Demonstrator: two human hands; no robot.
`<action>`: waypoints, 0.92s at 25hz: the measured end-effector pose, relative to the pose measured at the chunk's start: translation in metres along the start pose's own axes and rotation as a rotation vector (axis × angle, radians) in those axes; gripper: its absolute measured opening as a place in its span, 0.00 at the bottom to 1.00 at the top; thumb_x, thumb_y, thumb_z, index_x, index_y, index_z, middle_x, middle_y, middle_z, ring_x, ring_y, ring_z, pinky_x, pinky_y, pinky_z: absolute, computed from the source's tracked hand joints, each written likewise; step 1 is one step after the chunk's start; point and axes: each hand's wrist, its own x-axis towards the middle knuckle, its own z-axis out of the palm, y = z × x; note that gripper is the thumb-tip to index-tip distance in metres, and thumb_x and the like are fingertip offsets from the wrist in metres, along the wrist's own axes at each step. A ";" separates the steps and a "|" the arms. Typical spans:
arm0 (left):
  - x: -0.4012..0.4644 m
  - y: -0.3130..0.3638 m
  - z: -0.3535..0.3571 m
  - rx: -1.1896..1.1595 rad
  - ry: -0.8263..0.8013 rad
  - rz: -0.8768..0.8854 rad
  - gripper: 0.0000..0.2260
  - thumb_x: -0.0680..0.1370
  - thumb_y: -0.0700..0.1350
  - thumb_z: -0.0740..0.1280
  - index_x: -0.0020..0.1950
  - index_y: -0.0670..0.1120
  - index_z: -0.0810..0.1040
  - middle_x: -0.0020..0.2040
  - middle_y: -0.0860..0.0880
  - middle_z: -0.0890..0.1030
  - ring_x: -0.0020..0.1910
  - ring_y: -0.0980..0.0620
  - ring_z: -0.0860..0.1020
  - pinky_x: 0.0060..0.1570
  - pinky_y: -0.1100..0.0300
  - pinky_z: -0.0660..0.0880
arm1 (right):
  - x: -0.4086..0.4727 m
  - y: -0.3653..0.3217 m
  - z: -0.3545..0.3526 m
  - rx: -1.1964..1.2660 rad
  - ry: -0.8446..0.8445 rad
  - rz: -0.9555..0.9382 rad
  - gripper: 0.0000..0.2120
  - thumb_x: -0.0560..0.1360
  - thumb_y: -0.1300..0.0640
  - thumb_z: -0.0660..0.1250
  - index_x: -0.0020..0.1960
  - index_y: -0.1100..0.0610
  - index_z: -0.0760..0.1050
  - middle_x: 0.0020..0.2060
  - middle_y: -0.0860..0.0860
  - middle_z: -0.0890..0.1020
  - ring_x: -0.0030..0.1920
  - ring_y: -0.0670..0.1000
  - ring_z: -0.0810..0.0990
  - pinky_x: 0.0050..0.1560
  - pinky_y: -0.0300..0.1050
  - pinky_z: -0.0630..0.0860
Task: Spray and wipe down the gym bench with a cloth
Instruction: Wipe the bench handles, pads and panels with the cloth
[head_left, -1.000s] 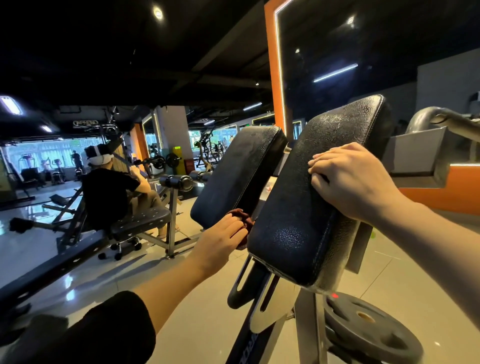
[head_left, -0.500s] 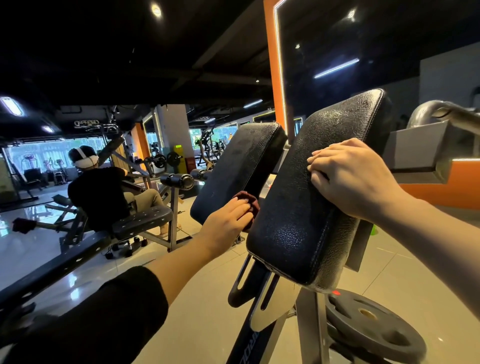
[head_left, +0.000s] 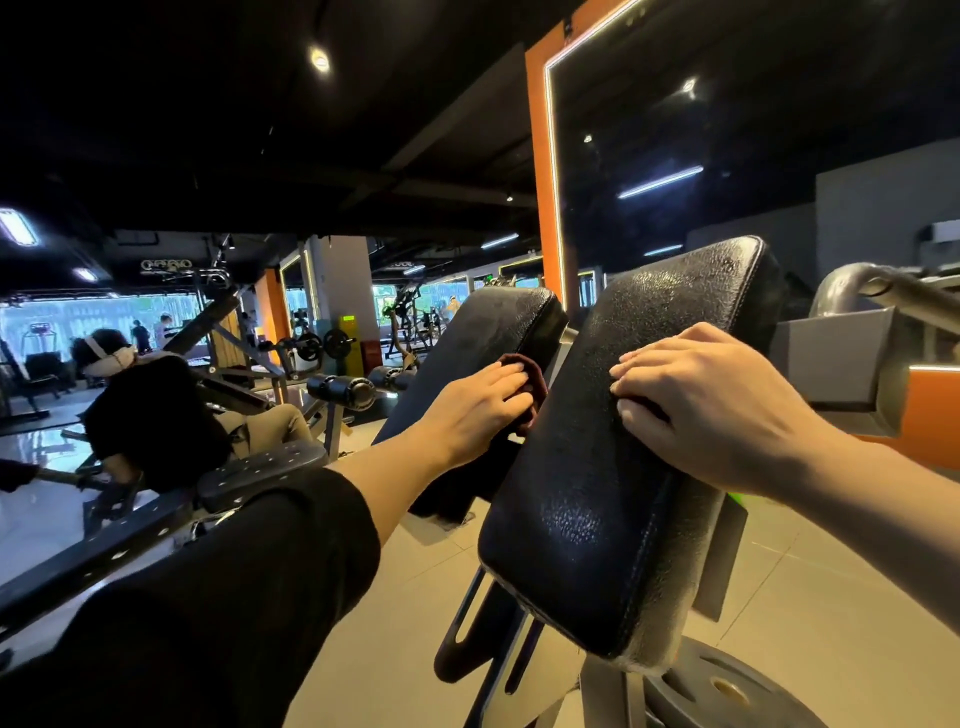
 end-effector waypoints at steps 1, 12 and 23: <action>0.013 -0.004 0.001 0.001 -0.001 -0.010 0.17 0.67 0.36 0.76 0.55 0.41 0.82 0.59 0.40 0.80 0.61 0.42 0.78 0.66 0.53 0.65 | 0.002 0.005 -0.003 0.001 -0.009 -0.017 0.24 0.76 0.47 0.50 0.42 0.53 0.84 0.43 0.48 0.85 0.47 0.49 0.83 0.53 0.48 0.72; 0.114 -0.030 0.029 -0.039 0.072 -0.092 0.12 0.78 0.38 0.63 0.60 0.42 0.77 0.68 0.42 0.73 0.72 0.44 0.65 0.71 0.53 0.64 | 0.029 0.069 0.002 -0.060 0.160 0.155 0.21 0.72 0.43 0.55 0.44 0.52 0.83 0.46 0.48 0.85 0.49 0.53 0.82 0.56 0.46 0.63; 0.133 -0.022 0.047 -0.009 0.134 -0.104 0.10 0.78 0.46 0.65 0.55 0.44 0.82 0.54 0.47 0.81 0.58 0.48 0.75 0.67 0.54 0.67 | 0.025 0.070 0.004 -0.042 0.201 0.163 0.20 0.74 0.46 0.54 0.42 0.51 0.84 0.43 0.48 0.85 0.48 0.53 0.82 0.55 0.45 0.62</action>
